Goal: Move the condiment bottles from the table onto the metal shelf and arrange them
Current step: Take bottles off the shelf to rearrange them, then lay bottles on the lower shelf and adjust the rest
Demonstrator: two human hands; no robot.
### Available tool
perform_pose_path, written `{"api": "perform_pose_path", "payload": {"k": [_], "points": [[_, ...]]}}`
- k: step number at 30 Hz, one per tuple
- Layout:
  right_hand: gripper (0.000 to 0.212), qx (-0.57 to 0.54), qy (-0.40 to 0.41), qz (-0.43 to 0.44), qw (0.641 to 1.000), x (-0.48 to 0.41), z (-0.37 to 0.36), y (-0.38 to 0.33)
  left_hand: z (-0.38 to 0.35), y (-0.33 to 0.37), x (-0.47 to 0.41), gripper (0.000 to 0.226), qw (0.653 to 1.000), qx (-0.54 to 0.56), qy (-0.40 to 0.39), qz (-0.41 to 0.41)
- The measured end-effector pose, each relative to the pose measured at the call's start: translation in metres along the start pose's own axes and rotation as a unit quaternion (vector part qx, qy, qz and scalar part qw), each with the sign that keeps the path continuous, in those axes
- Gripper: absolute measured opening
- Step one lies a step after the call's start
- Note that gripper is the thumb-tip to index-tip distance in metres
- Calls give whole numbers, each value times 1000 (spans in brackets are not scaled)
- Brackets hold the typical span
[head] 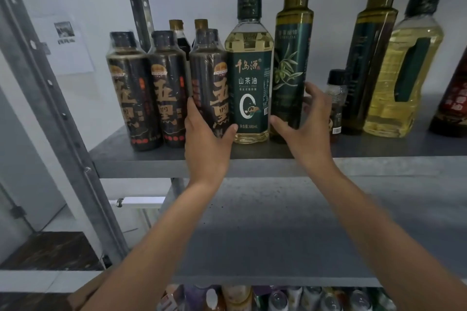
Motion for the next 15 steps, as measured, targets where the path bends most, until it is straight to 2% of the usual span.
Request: {"api": "perform_pose_path", "payload": {"k": [3,6,10,15], "points": [[83,-97,-27,-131,986,-14,-12,12,-4,1,-3,102,1000,4,4,8],[64,-170,-42,-211,962,-17,-13,20,-7,1,-7,107,1000,-11,7,23],[54,-198,-32,-223,954,-16,-10,27,-5,-6,-16,93,999,-6,20,29],[51,-155,-44,-190,969,-12,-3,19,0,-11,-17,78,998,47,17,28]]}}
Point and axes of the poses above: each hand's wrist, its own x-axis away from the middle knuckle, its own z-axis out of the back of the hand, y = z × x, the point moved 3 cm from there along -x, towards the middle knuckle, and after that the axes turned 12 degrees about z, right-handed, at the moved point
